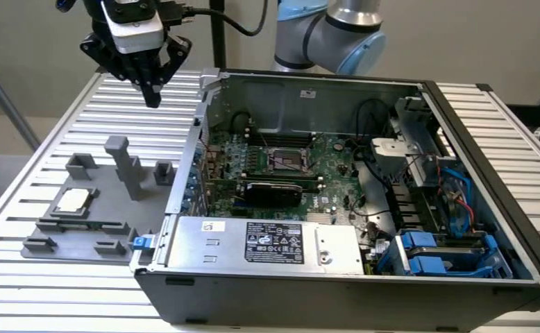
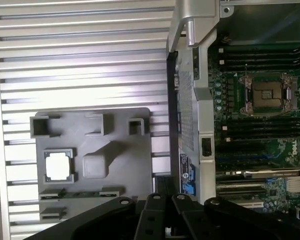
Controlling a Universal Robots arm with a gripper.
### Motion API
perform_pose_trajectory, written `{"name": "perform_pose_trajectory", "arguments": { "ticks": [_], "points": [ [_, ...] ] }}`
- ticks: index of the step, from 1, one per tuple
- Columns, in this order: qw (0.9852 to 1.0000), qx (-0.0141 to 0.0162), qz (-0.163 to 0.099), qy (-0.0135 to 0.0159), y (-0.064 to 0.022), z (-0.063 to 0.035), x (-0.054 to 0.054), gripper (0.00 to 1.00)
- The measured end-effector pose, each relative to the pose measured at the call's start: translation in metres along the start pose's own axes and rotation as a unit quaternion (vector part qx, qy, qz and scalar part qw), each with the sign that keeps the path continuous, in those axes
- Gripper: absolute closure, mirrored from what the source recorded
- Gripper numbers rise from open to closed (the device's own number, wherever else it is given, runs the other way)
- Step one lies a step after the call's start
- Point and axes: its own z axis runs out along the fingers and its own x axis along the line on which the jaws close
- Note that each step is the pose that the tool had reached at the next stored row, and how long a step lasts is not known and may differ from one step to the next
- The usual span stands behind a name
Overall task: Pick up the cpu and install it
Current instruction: 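Reach for the cpu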
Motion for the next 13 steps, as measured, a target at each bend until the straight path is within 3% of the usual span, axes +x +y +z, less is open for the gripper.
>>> {"name": "perform_pose_trajectory", "arguments": {
  "ticks": [13],
  "points": [
    [1.0000, 0.0043, 0.000, -0.0003, -0.0054, 0.0042, 0.059, 0.89]
  ]
}}
